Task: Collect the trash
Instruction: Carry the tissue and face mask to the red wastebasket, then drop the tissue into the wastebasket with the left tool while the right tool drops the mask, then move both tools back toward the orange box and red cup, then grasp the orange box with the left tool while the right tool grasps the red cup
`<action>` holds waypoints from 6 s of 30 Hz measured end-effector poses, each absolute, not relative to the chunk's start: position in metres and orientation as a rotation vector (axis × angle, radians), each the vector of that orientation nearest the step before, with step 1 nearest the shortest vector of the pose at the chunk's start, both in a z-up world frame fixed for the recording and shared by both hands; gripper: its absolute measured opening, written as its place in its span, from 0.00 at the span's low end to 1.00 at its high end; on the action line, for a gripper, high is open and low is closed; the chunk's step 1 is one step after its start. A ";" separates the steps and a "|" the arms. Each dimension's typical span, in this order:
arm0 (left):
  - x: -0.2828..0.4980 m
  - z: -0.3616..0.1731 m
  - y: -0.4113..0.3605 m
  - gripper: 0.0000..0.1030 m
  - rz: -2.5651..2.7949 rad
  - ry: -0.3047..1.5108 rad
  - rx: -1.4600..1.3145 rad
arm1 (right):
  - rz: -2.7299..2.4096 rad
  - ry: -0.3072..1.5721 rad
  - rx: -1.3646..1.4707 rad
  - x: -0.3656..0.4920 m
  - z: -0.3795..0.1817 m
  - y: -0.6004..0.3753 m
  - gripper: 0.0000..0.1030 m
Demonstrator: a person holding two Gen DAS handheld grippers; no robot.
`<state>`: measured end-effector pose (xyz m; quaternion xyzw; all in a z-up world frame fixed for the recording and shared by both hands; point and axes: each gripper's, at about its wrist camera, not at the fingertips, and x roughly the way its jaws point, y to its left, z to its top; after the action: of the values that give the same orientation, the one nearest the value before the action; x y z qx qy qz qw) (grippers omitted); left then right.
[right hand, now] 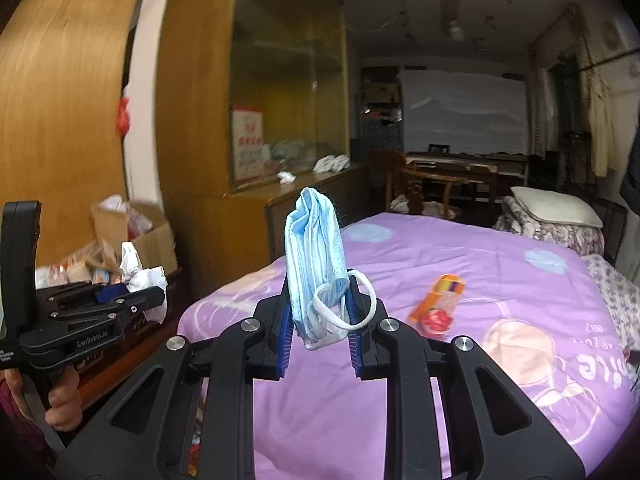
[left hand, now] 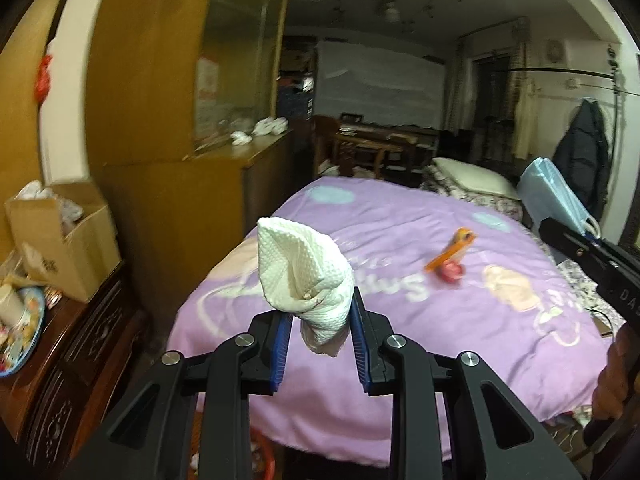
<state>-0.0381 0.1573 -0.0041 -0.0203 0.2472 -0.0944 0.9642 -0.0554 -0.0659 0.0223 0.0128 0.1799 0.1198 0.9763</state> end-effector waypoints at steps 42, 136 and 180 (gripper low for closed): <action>-0.027 -0.213 0.383 0.94 0.350 0.895 -0.156 | 0.740 1.023 -0.203 0.012 -0.144 0.186 0.25; 0.139 -0.139 -0.065 0.94 -0.250 0.789 0.340 | -0.055 0.870 0.296 0.089 -0.174 -0.280 0.87; 0.242 -0.106 -0.035 0.88 -0.192 0.691 0.167 | -0.060 0.828 0.336 0.084 -0.172 -0.282 0.92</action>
<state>0.2415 -0.0352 -0.1056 0.0818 0.3378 -0.0939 0.9329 0.0835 -0.2824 -0.1725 0.1624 0.4005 -0.0288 0.9013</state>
